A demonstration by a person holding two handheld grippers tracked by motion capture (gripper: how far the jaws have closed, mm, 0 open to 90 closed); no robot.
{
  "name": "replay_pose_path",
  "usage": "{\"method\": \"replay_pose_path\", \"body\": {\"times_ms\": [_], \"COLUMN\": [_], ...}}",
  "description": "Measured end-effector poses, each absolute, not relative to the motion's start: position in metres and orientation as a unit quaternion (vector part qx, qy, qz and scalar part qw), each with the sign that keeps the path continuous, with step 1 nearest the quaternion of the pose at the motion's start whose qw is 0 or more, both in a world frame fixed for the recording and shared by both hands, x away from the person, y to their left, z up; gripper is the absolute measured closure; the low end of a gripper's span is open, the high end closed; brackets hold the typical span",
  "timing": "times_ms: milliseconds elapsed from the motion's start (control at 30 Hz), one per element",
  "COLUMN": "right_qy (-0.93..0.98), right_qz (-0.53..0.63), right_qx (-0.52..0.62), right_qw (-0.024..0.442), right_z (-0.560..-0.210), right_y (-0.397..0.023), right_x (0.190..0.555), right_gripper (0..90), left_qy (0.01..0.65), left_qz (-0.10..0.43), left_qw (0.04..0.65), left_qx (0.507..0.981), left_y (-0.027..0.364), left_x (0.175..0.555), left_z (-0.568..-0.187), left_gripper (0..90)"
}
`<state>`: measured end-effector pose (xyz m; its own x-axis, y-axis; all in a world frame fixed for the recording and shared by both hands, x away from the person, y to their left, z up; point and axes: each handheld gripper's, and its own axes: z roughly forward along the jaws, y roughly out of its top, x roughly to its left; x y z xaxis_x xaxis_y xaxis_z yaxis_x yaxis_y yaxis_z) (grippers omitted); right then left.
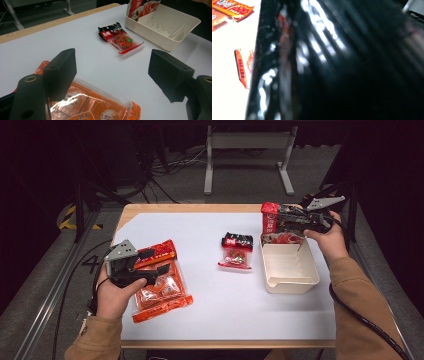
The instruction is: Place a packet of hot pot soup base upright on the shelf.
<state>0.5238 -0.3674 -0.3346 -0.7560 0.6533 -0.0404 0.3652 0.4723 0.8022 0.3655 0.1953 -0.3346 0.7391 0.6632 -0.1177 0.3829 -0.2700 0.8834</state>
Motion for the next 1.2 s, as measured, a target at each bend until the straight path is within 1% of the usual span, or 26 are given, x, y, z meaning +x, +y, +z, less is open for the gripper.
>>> {"method": "replay_pose_path", "body": {"times_ms": [567,767,833,900,967,1000,1100,1200], "right_qy": [0.82,0.818,0.817,0.818,0.816,0.813,0.803,0.796], "right_qz": [0.437,0.438,0.438,0.432,0.431,0.433,0.44,0.445], "right_qx": [0.329,0.331,0.334,0.339,0.346,0.353,0.359,0.366], "right_qw": [0.168,0.174,0.172,0.17,0.169,0.165,0.181,0.186], "right_z": [-0.349,-0.352,-0.352,-0.35,-0.348,-0.347,-0.345,-0.342], "right_y": [-0.374,-0.374,-0.374,-0.373,-0.372,-0.372,-0.372,-0.374], "right_x": [0.525,0.524,0.524,0.524,0.524,0.524,0.524,0.522], "right_gripper": [78.0,78.0,76.7,73.4,67.7,60.8,42.6,30.9], "left_qy": [0.332,0.335,0.337,0.337,0.334,0.336,0.338,0.336], "left_qz": [0.141,0.139,0.137,0.138,0.14,0.137,0.138,0.137], "left_qw": [0.504,0.505,0.507,0.507,0.506,0.508,0.507,0.506], "left_qx": [0.785,0.783,0.781,0.781,0.783,0.781,0.78,0.782], "left_y": [0.197,0.197,0.197,0.198,0.199,0.199,0.199,0.198], "left_x": [0.366,0.366,0.366,0.366,0.366,0.367,0.367,0.368], "left_z": [-0.334,-0.336,-0.335,-0.335,-0.335,-0.335,-0.336,-0.336], "left_gripper": [23.9,23.8,23.8,23.8,23.8,23.8,23.8,23.8]}}
